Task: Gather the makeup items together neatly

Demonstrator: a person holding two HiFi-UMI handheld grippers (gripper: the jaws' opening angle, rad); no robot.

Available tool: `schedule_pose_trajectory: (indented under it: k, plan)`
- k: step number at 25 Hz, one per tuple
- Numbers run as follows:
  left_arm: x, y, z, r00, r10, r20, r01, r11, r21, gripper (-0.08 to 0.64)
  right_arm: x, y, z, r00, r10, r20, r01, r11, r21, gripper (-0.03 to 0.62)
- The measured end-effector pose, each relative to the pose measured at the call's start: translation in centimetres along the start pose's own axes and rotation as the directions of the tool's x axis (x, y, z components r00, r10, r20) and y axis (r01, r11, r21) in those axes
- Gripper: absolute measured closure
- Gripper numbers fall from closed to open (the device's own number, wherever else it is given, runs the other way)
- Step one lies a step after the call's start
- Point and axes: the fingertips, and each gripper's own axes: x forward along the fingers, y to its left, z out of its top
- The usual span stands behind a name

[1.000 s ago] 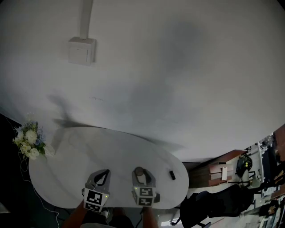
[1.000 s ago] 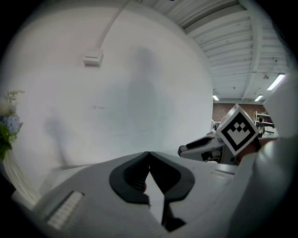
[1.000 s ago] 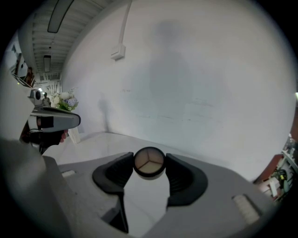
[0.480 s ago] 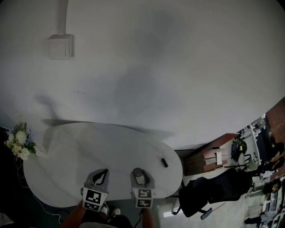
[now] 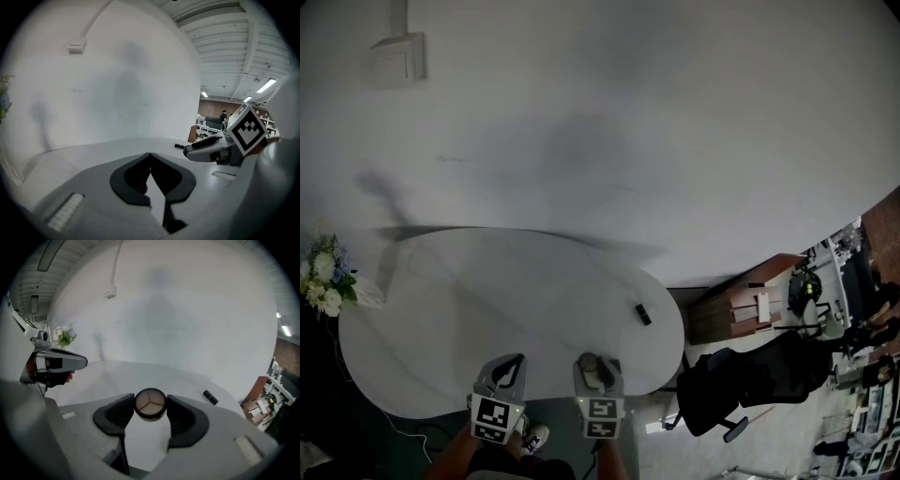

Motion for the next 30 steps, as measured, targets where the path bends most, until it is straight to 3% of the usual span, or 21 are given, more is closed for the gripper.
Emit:
schedule_pose_trajectory:
  k: [13, 25, 30]
  plan:
    - [0.9, -1.2, -6.7, 0.997, 0.000, -0.083, -0.001, 1.000, -0.009, 0.551, 2.3, 0.7, -8.2, 0.997, 0.029, -0.077, -0.025, 0.998, 0.050, 0.371]
    - [1.3, -2.0, -10.4, 0.989, 0.000, -0.147, -0.002, 1.000, -0.014, 0.551, 4.4, 0.6, -12.6, 0.992, 0.045, -0.121, -0.034, 0.995, 0.091, 0.371]
    - [1.2, -1.7, -10.9, 0.987, 0.006, -0.160, -0.009, 1.000, -0.015, 0.549, 4.7, 1.0, -12.9, 0.991, 0.034, -0.128, -0.026, 0.998, 0.063, 0.371]
